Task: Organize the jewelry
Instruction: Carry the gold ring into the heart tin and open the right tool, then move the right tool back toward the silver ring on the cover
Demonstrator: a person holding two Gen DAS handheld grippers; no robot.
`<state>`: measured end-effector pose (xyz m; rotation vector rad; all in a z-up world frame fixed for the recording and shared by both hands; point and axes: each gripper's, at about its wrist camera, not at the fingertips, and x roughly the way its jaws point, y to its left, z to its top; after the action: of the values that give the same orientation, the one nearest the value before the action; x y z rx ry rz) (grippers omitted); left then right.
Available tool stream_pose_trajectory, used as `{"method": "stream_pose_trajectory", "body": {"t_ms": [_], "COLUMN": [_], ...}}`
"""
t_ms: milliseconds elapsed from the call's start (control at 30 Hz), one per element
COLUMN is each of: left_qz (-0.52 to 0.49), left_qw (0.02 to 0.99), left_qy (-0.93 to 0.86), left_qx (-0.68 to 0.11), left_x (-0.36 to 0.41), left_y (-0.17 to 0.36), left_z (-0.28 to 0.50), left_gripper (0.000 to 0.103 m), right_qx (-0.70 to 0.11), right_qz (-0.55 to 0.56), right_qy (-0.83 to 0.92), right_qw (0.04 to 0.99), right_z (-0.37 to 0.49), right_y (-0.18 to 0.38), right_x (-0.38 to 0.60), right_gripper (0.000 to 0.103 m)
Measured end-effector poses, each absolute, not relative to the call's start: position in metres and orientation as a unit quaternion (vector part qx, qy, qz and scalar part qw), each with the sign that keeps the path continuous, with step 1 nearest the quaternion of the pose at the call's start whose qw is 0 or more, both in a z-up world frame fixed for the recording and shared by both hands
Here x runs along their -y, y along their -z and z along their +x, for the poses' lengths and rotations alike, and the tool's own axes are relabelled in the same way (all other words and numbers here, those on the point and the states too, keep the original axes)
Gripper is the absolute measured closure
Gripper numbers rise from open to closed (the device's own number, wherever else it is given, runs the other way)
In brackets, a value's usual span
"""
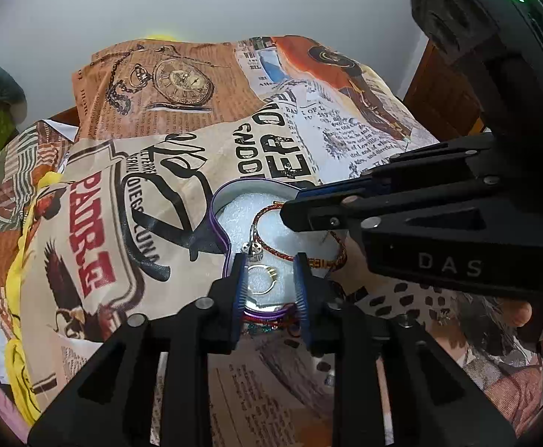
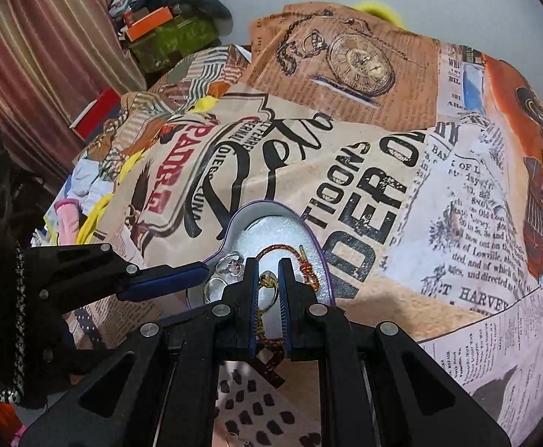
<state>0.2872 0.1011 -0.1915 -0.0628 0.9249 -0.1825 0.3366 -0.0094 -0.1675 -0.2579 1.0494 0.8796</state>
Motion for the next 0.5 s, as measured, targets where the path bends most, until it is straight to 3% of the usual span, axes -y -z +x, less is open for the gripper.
{"method": "stream_pose_trajectory", "body": {"t_ms": [233, 500], "left_qz": [-0.048, -0.06], "left_qw": [0.9, 0.906], "left_qy": [0.076, 0.062], "left_qx": [-0.426, -0.413], "left_x": [-0.112, -0.126], "left_y": [0.172, 0.153], "left_z": [0.273, 0.254], "left_gripper": [0.071, 0.068], "right_qx": [-0.474, -0.422], "right_qz": [-0.12, -0.122], "right_qy": [-0.4, -0.373], "right_qw": [0.775, 0.817], "right_z": [0.333, 0.319], "right_y": [0.156, 0.126], "right_x": [0.013, 0.042], "right_gripper": [0.085, 0.083]}}
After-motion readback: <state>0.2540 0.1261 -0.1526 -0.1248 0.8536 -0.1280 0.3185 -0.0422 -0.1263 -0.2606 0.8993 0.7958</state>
